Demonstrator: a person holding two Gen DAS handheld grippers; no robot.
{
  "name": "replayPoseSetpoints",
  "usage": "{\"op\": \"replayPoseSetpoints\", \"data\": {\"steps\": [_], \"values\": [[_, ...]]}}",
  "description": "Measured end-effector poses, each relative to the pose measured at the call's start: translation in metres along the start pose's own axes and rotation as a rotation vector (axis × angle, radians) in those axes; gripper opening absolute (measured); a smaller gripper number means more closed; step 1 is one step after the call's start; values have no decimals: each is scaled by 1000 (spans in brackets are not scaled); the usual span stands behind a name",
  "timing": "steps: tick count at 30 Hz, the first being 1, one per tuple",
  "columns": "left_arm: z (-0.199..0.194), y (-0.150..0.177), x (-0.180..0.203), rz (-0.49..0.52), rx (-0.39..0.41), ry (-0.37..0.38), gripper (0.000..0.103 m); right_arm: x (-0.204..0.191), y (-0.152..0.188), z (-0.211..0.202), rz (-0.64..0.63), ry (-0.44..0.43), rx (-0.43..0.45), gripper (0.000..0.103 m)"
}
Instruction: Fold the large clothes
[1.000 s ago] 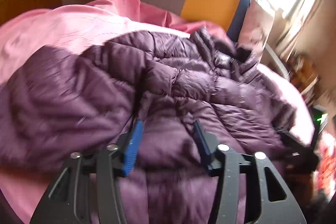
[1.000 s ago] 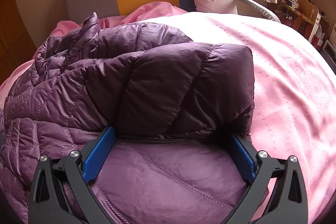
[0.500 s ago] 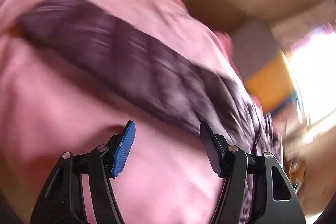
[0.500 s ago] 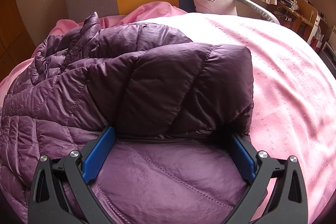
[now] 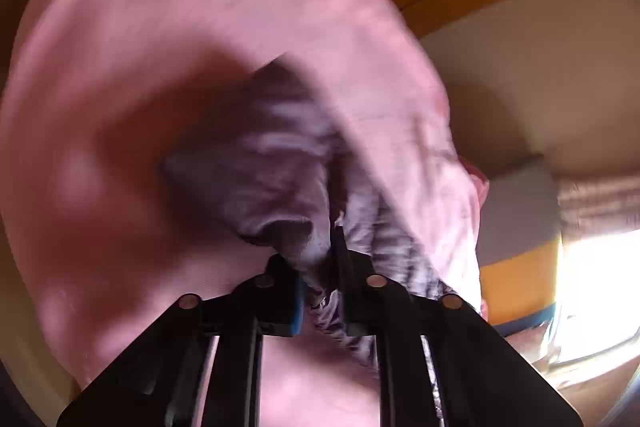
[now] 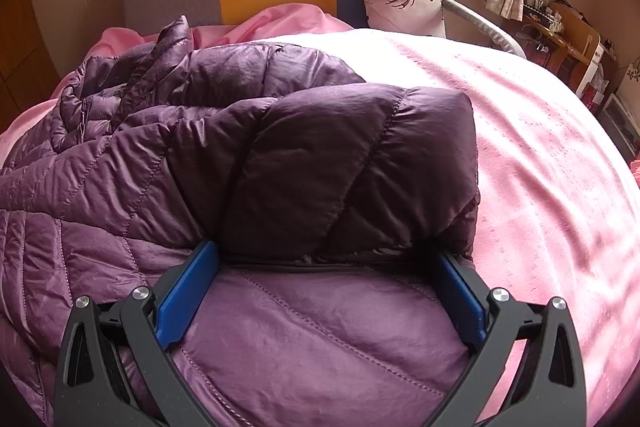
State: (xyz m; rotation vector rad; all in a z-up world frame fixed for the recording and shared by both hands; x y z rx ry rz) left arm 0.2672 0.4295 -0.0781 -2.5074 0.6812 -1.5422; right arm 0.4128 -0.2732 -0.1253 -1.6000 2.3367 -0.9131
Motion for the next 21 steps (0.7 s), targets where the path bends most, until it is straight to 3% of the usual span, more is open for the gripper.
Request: {"op": "replayPoseSetpoints", "data": {"steps": [5, 11, 17, 21], "values": [[-10, 27, 91, 269, -24, 156, 11, 0, 1, 0, -2, 3, 2, 101], [7, 114, 191, 579, -148, 259, 11, 1, 0, 1, 11, -13, -2, 101], [51, 215, 235, 712, -344, 315, 11, 3, -1, 1, 13, -18, -3, 101], [88, 279, 239, 813, -499, 288, 14, 5, -2, 3, 19, -29, -6, 101]]}}
Point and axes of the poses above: each gripper's, at about its wrist camera, not at the fingertips, and z roughly the way its jaws point, x to its right, y to its underside, the point moved 5 cm from there along z, roughly the way its jaws point, and after that the axes turned 14 degrees about y, right-handed, at the moved point
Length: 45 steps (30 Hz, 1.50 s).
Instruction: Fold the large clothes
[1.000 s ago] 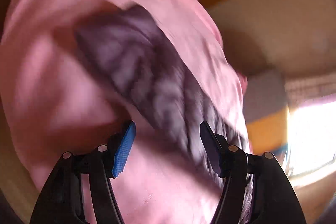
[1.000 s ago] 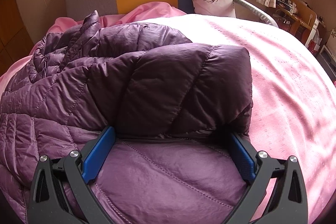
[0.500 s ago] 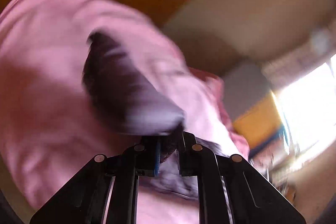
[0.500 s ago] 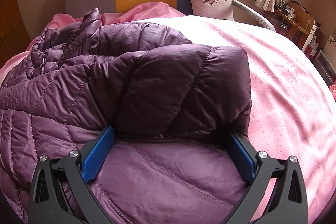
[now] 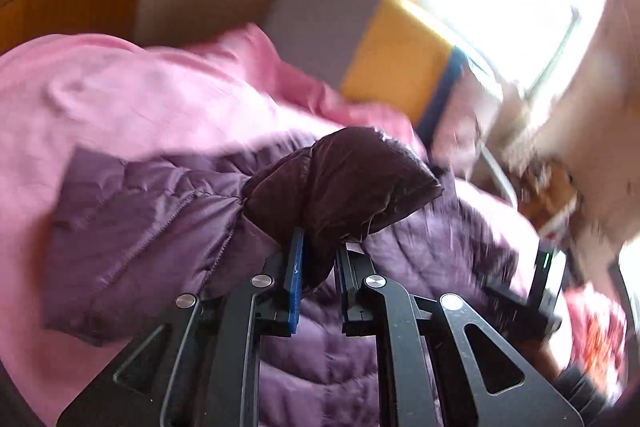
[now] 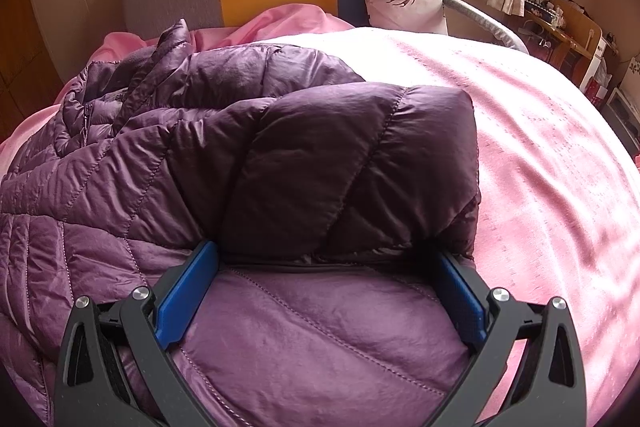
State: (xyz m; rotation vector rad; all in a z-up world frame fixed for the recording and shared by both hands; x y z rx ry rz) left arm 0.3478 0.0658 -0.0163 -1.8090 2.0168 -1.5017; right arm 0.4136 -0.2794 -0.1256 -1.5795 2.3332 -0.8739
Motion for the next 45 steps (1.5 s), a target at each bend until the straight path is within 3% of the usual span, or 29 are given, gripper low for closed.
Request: {"op": "replayPoseSetpoints", "data": {"steps": [1, 6, 7, 8, 10, 13, 17, 20, 24, 27, 28, 31, 32, 39, 45], "values": [[11, 9, 4, 8, -36, 2, 21, 0, 0, 0, 0, 0, 0, 101], [38, 35, 3, 55, -127, -35, 32, 2, -1, 1, 3, -8, -5, 101], [36, 39, 4, 60, -128, -25, 42, 3, -1, 1, 1, -9, -7, 101], [35, 40, 5, 63, -128, -11, 61, 3, -3, 1, -4, -9, -8, 101], [29, 41, 8, 68, -101, 14, 83, 3, -6, -3, -13, -7, -8, 101], [30, 41, 9, 82, -101, 12, 83, -3, -16, -31, -9, -48, 57, 101], [21, 44, 13, 74, -74, 29, 83, -45, -22, -82, -47, -270, 107, 101], [6, 49, 11, 66, -43, 26, 83, -99, -14, -113, -134, -505, 60, 100], [-13, 60, 1, 44, -19, 5, 83, -170, 8, -133, -220, -650, -14, 93], [-20, 67, -11, 27, -24, -24, 83, -213, 24, -129, -246, -663, -75, 78], [-20, 69, -17, 12, -30, -34, 83, -223, 29, -126, -259, -656, -101, 67], [-22, 71, -28, -32, -33, -47, 83, -239, 35, -130, -314, -612, -92, 19], [-22, 71, -30, -39, -33, -48, 82, -238, 31, -137, -307, -601, -71, 13], [-12, 57, -39, -90, -35, -139, 80, -177, -31, -197, -181, -575, 178, 10], [5, 39, -47, -111, -38, -225, 80, -96, -70, -198, 26, -518, 251, 10]]}}
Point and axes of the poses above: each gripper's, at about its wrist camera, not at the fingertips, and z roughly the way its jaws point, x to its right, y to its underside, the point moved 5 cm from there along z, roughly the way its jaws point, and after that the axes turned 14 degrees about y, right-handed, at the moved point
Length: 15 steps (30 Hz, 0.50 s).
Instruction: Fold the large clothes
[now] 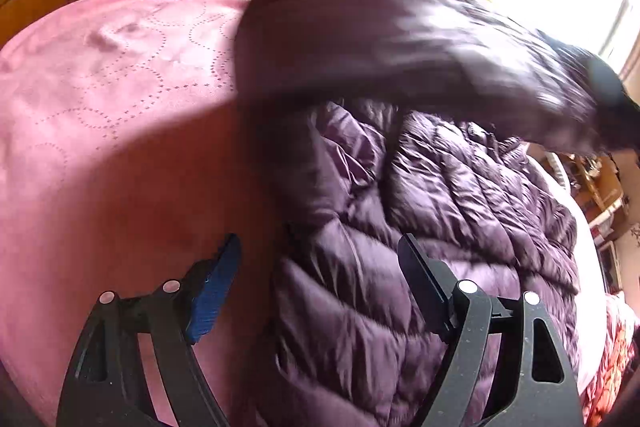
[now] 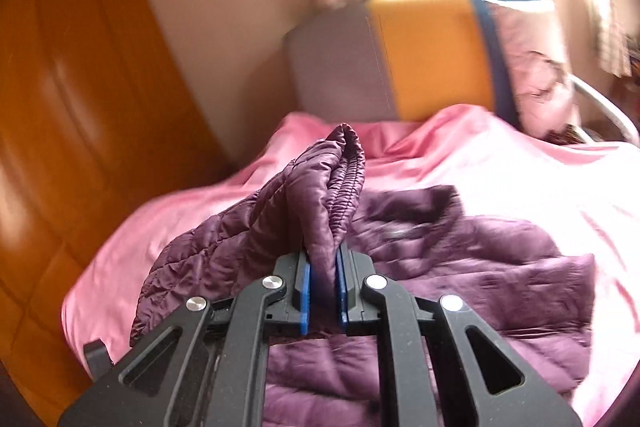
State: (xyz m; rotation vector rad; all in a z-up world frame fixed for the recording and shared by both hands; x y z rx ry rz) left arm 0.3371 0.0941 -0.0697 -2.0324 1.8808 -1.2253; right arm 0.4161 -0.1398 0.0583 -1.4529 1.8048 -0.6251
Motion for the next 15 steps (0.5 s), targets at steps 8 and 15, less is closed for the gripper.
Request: {"op": "replayPoseSetpoints", "data": {"steps": [8, 15], "values": [[20, -20, 1, 33, -11, -90, 72, 103, 10, -3, 154, 124, -34, 10], [39, -10, 5, 110, -71, -119, 47, 168, 49, 13, 236, 222, -131, 10]]}}
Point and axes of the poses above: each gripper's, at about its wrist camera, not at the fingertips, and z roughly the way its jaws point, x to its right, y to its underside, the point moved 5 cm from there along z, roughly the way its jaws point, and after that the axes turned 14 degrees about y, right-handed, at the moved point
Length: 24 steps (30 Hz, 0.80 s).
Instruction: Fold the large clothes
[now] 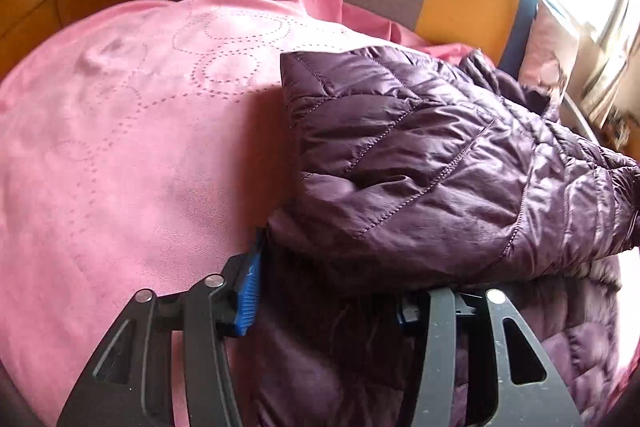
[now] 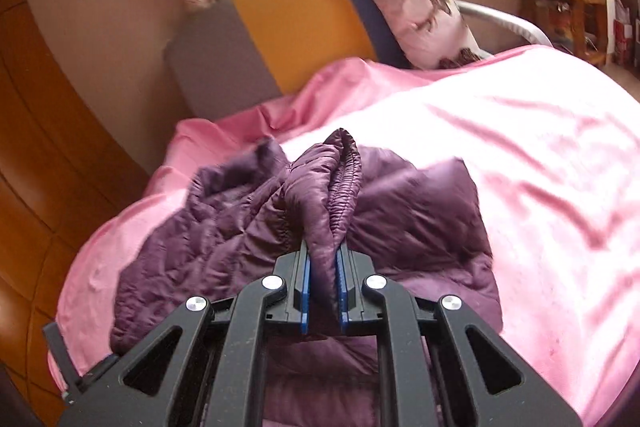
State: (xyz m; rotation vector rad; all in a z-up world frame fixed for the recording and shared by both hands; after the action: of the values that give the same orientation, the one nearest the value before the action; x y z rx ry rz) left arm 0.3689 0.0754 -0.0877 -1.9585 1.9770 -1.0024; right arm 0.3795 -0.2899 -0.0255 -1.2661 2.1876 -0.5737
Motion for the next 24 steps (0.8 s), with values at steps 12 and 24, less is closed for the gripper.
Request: {"op": "replayPoseSetpoints", "data": {"steps": [12, 24], "values": [[-24, 12, 1, 115, -32, 14, 55, 31, 34, 42, -70, 202, -84, 16], [-50, -36, 43, 124, 141, 163, 72, -19, 18, -4, -195, 119, 106, 82]]}}
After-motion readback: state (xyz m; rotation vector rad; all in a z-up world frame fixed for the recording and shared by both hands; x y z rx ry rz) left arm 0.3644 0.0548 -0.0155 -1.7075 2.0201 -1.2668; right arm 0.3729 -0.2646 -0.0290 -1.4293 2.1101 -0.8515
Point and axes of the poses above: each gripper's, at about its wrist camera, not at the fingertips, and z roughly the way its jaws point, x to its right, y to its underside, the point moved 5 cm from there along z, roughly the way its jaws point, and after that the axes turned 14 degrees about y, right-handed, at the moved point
